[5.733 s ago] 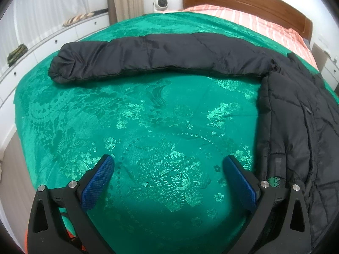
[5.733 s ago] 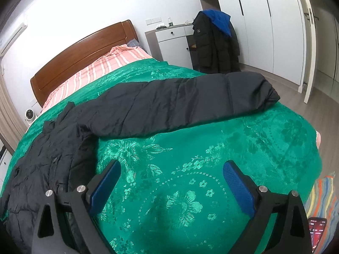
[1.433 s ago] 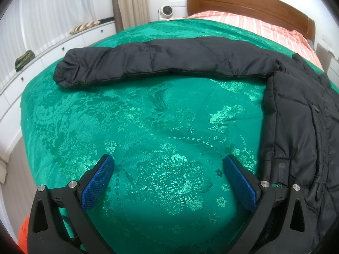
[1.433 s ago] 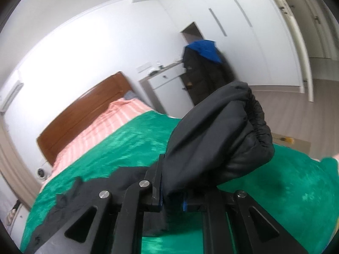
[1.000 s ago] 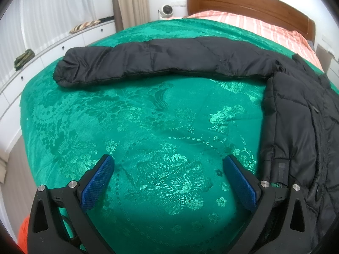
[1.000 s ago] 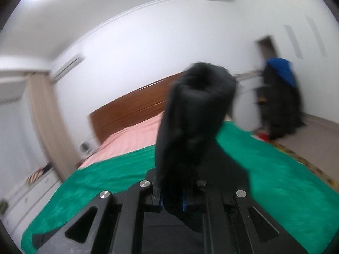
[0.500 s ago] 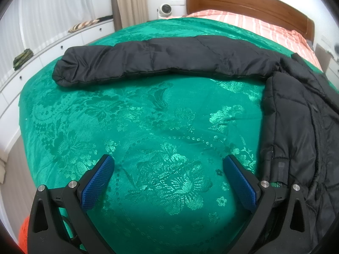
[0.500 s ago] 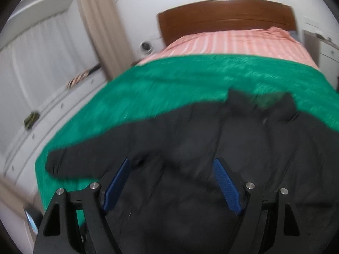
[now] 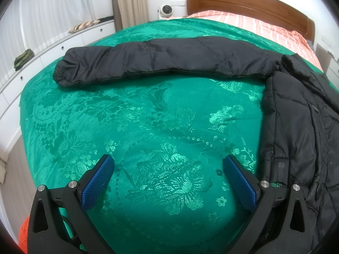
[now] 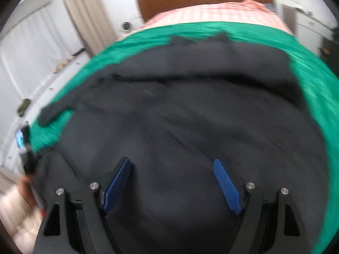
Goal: Fold large clothes
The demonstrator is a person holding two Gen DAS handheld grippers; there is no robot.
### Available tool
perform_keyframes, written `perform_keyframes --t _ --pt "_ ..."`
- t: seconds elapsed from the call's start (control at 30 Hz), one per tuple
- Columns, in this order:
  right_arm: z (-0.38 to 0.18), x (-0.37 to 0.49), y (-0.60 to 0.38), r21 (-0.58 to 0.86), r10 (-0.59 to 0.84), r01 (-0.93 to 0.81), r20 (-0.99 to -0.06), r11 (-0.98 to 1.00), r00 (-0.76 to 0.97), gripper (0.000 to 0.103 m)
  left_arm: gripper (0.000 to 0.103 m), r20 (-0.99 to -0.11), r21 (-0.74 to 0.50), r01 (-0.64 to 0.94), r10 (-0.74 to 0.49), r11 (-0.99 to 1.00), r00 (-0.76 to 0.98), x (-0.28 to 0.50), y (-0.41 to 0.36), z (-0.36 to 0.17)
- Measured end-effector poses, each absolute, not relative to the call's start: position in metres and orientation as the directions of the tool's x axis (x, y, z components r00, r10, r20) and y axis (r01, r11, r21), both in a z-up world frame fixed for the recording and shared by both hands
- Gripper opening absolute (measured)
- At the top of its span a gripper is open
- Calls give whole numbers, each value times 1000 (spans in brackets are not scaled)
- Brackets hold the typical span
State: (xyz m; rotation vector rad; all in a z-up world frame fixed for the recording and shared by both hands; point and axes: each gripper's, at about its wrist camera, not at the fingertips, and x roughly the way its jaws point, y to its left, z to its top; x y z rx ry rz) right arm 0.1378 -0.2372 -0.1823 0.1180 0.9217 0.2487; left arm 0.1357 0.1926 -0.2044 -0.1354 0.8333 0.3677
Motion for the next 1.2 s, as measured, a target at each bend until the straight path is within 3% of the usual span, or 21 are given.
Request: perform_keyframes --t 0.17,0.23,0.33,0.47,1.2 --pt "-190 68 -275 171 179 -76 -743 982 644 80 103 -740 31 -374 273 927 615 134 190 -205" --pt "-185 52 -268 143 132 -42 -712 989 689 84 103 -739 30 -374 272 927 616 133 190 -205" --pt "-176 37 -252 172 166 -66 -669 983 725 85 103 -739 26 -370 267 929 619 132 189 -206" --pt "-174 29 -224 9 135 -167 -631 986 764 85 103 -738 27 -369 267 929 619 130 189 -206" --pt "-180 16 -214 -22 171 -236 -628 971 760 85 103 -740 28 -372 269 928 616 124 186 -208"
